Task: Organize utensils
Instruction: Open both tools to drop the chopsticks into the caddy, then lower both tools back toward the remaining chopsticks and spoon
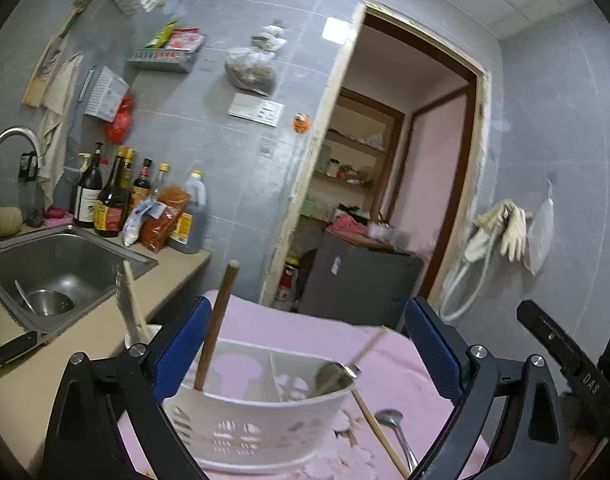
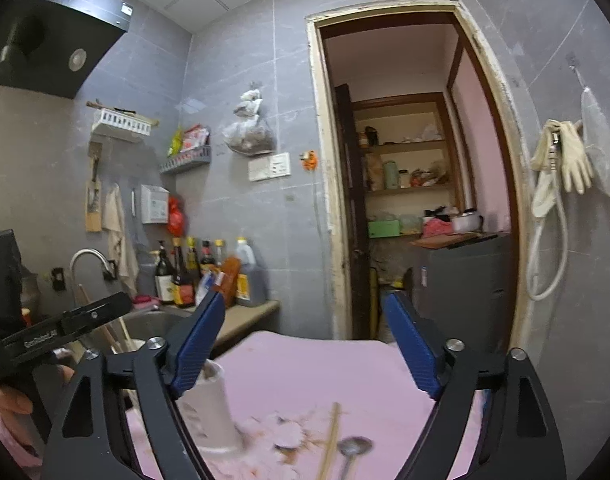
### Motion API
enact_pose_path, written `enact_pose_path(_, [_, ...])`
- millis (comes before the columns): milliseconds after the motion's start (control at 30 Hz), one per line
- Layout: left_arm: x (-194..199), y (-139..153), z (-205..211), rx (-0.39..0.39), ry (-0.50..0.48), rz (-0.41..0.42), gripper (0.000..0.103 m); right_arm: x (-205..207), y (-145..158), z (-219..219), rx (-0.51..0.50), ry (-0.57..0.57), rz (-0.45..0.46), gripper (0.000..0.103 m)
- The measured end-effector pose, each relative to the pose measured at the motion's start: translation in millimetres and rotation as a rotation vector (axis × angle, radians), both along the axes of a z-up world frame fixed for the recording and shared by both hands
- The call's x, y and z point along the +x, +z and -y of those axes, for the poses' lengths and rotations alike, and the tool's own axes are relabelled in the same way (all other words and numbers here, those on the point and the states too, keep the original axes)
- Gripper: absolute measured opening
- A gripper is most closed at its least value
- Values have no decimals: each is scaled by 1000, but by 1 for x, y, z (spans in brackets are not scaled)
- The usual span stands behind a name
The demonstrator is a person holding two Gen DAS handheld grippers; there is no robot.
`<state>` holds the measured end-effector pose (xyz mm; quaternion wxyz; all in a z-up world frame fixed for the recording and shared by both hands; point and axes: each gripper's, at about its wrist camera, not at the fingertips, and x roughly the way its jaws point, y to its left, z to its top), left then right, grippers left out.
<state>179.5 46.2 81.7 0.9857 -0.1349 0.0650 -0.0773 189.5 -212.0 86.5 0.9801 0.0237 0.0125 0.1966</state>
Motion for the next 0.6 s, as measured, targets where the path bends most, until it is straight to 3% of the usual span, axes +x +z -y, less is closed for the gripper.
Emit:
enact_pose_path(133, [-5,-7,18,70,31,21,101,-4,-8,16,-12,-31,-18,100])
enact_pose_path(233, [-3,-12,25,110,53,25,101,-2,-16,25,-7,-43,-49,100])
enact_pose_path(600, [1,-7,11,44,58,28,101,2,-30,33,10,-33,-87,101])
